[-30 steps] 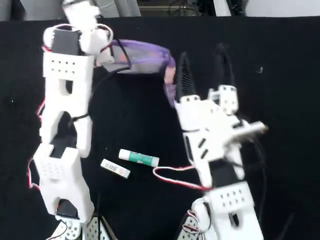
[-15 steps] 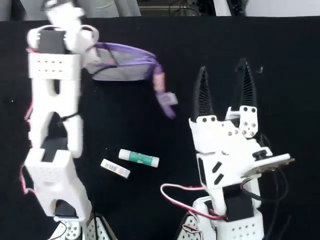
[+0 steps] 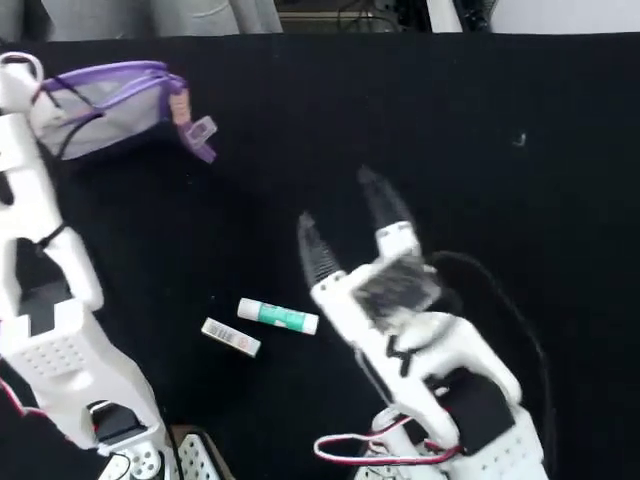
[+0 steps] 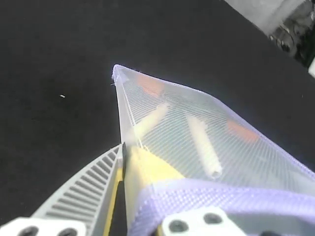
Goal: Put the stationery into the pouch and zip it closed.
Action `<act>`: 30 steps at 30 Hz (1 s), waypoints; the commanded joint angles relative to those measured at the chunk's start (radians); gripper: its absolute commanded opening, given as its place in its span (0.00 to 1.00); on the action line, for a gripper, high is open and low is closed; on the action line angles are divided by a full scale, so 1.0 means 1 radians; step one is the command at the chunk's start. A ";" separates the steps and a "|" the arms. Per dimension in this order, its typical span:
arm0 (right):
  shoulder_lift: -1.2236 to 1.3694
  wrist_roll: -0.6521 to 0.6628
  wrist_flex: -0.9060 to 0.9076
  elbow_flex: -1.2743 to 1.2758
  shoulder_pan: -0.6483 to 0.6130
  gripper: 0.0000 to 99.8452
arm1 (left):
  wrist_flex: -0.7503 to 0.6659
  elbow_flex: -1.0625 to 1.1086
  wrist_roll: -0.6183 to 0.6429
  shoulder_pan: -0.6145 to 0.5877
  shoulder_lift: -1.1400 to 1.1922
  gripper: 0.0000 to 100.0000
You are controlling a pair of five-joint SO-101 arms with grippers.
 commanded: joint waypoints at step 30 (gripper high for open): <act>1.346 0.018 -0.058 -0.360 -0.450 0.27 | -0.209 0.108 -0.011 -0.213 -0.061 0.03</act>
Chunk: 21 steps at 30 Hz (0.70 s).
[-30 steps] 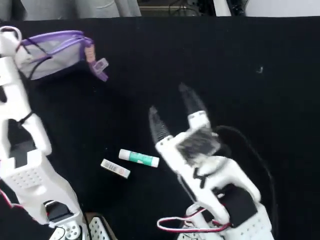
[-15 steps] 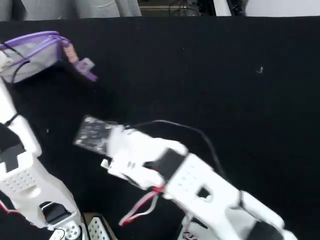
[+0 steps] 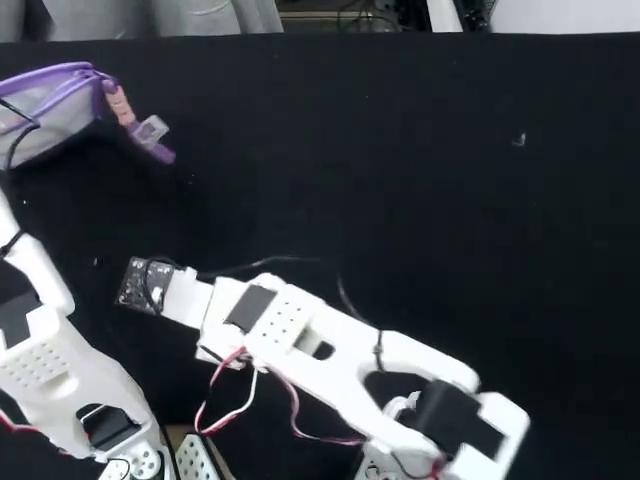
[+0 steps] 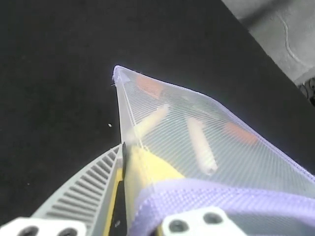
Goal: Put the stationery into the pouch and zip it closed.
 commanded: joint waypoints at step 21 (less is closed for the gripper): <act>0.509 0.003 0.311 -0.561 0.003 0.02 | -0.025 -0.018 -0.011 -0.016 -0.061 0.03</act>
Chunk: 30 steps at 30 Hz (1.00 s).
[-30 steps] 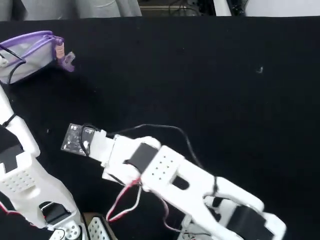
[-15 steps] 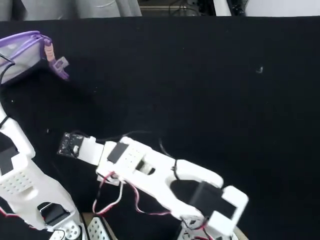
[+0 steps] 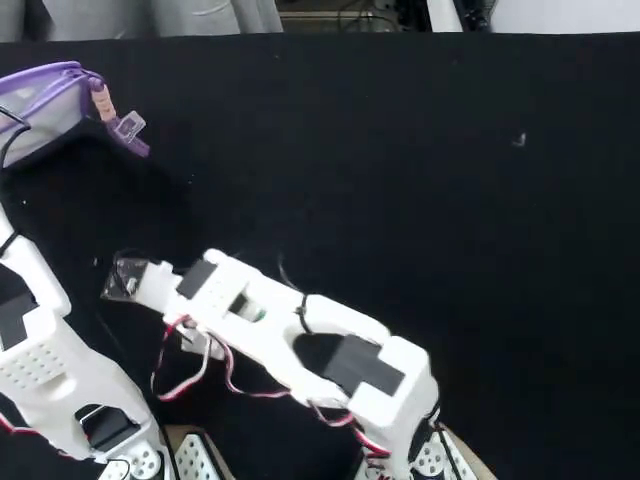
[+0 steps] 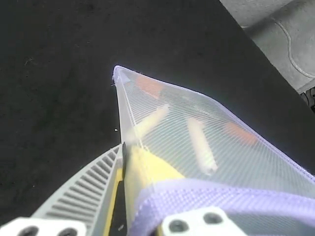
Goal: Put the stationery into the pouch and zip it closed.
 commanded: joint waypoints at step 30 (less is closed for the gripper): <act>-0.951 0.003 -0.032 -0.031 0.601 0.01 | 0.229 -0.251 -0.029 0.552 -0.071 0.03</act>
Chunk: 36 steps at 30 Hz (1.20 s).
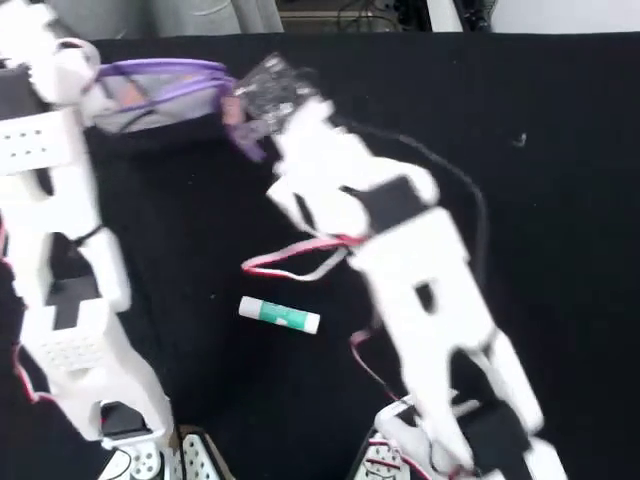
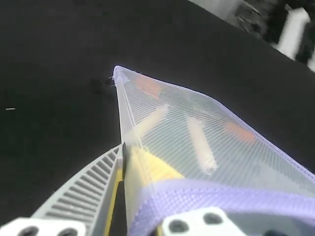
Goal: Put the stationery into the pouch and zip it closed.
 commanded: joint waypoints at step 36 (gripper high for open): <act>-0.501 -0.110 -1.657 1.130 0.043 0.01 | 0.005 0.168 0.072 0.383 -0.069 0.03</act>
